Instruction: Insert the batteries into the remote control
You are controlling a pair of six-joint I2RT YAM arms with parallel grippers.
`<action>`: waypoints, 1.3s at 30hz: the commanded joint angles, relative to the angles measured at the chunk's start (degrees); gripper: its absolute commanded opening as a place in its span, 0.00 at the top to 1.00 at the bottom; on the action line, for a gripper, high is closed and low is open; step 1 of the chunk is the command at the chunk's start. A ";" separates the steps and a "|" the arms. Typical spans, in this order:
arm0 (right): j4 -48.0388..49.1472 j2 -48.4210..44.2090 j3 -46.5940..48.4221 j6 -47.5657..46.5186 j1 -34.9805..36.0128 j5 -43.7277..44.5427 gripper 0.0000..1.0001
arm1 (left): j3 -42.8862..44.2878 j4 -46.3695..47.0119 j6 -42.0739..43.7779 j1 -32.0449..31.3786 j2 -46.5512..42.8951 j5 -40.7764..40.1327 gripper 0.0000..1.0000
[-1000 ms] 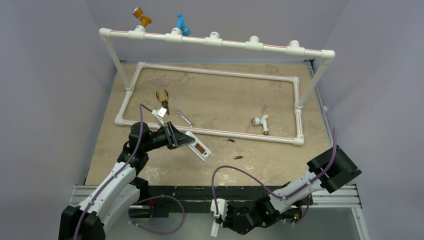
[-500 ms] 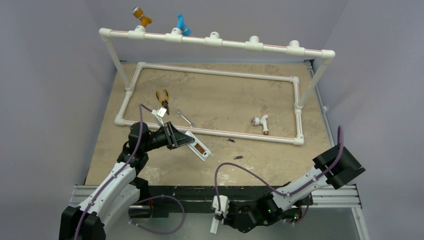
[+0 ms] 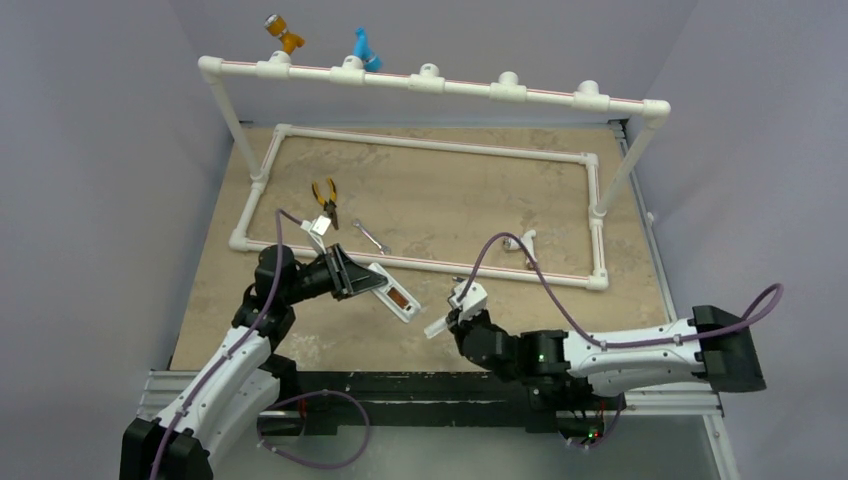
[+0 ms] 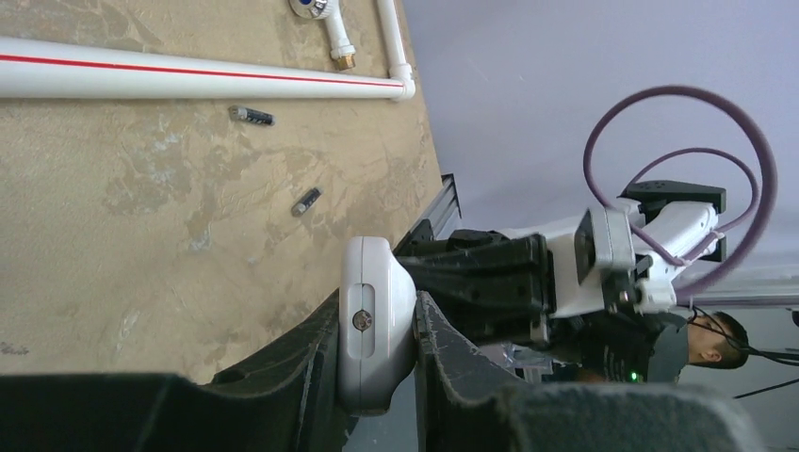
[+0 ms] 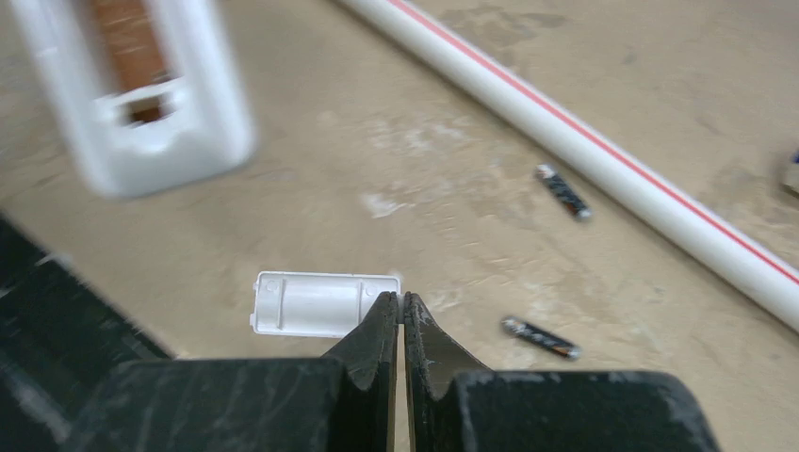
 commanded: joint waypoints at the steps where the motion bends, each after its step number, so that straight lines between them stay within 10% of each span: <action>1: -6.69 2.74 3.29 2.07 -10.44 3.62 1.00 | 2.46 -0.87 1.87 0.95 -1.72 0.86 1.00; 8: -5.60 9.57 5.89 5.19 -20.35 0.93 0.97 | 3.33 -2.15 2.13 1.13 -2.31 1.47 1.00; 17: -3.07 7.45 4.23 5.20 -20.82 -2.00 0.59 | 3.60 -3.37 2.45 1.27 -3.06 1.49 1.00; 25: -17.79 0.25 3.98 7.21 -25.45 -2.28 0.60 | 3.53 -3.30 2.15 1.29 -3.50 1.80 1.00; 39: -23.69 2.68 13.83 -26.14 -39.16 -33.04 0.49 | 3.82 -2.88 2.34 1.33 -3.33 3.74 1.00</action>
